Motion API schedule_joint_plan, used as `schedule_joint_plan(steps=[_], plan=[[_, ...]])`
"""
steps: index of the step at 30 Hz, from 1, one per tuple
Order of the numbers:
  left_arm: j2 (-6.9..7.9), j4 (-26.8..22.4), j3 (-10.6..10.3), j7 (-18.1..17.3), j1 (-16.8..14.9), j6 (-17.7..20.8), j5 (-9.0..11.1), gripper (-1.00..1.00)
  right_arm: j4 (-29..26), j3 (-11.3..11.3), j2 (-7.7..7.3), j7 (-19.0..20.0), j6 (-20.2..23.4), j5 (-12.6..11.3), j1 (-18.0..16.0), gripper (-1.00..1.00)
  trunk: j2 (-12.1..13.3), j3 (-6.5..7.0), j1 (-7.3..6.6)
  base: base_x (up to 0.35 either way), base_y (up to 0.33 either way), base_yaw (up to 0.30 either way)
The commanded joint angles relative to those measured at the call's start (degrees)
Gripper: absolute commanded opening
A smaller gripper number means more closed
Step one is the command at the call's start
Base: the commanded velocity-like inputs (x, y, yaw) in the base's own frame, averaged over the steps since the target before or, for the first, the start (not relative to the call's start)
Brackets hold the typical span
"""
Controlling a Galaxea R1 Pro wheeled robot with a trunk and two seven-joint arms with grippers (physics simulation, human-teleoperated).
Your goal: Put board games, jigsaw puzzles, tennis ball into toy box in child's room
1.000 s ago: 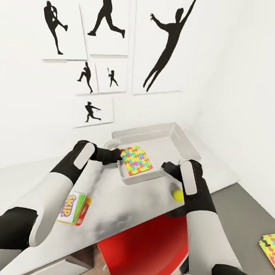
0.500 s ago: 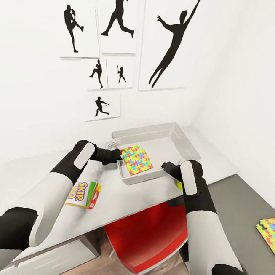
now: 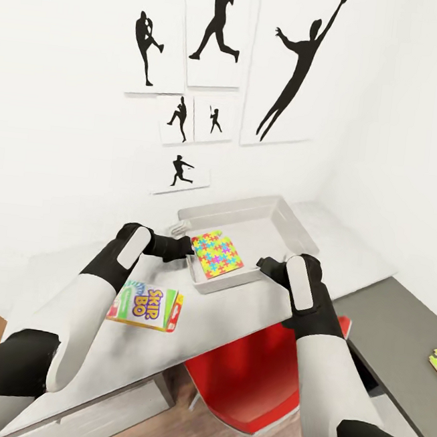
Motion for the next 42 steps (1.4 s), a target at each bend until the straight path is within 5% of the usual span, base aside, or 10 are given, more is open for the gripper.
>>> schedule_joint_plan(steps=[1, 25, 42], plan=[[-0.01, 0.03, -0.14, -0.20, -0.04, 0.18, 0.36, -1.00, -0.03, 0.14, 0.07, -0.67, -0.68, -3.15, -0.07, -1.00, -0.12, -0.10, 0.03, -0.006, 0.063, 0.000], [-0.02, 0.03, -0.14, -0.20, -0.04, 0.21, 0.36, -1.00, -0.03, 0.14, 0.07, -0.58, -0.59, -3.15, -0.06, -1.00, -0.12, -0.14, 0.03, -0.050, 0.048, 0.000], [-0.02, 0.03, -0.14, -0.20, -0.05, 0.21, 0.36, -1.00, -0.03, 0.14, 0.07, -0.58, -0.48, -3.16, -0.07, -1.00, -0.12, -1.52, 0.03, 0.000, 0.000, 0.052]])
